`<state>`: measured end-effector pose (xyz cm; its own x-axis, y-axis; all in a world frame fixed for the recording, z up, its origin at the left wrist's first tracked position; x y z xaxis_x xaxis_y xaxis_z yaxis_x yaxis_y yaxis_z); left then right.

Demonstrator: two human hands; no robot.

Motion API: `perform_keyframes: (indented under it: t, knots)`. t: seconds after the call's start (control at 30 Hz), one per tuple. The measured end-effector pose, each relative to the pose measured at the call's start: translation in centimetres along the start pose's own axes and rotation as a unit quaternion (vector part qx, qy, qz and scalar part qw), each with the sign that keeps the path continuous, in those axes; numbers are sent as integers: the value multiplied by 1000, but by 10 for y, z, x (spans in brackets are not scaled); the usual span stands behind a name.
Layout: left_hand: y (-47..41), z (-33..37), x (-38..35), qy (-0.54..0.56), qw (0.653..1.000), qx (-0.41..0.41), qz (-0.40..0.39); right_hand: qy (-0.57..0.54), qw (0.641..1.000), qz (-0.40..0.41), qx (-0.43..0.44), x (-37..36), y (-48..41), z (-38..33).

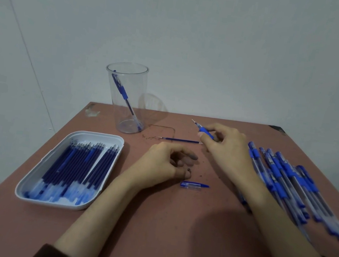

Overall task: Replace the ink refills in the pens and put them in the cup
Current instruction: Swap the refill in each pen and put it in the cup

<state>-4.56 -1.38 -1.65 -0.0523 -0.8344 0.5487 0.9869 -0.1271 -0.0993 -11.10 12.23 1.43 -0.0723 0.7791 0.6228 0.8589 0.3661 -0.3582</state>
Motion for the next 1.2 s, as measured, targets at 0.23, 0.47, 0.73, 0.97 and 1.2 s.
perform_keyframes:
  t: [0.23, 0.47, 0.73, 0.97, 1.2]
  knots:
    - [2, 1, 18, 274, 949, 20, 157, -31, 997, -55, 41, -10, 6, -10]
    - [2, -5, 20, 412, 895, 60, 158, -34, 992, -96, 72, -12, 12, -19]
    - [1, -8, 28, 535, 820, 30, 202, 3, 994, -90, 61, -13, 11, -14]
    - [3, -11, 34, 509, 824, 21, 247, -12, 993, -100, 68, -13, 10, -11]
    - [8, -18, 49, 563, 756, -11, 334, 5, 995, -84, 50, -9, 5, -3]
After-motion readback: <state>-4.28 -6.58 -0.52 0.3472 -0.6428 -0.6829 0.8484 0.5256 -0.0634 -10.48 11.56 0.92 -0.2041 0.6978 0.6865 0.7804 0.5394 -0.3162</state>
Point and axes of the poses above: each hand's wrist, its own y-axis away from the middle knuckle, its own x-axis out of the back of the hand, z = x × y, the point moved 4 cm from there along -y, towards the middle knuckle, and after that the axes turned 6 degrees about -z, right-handed, at the moved point
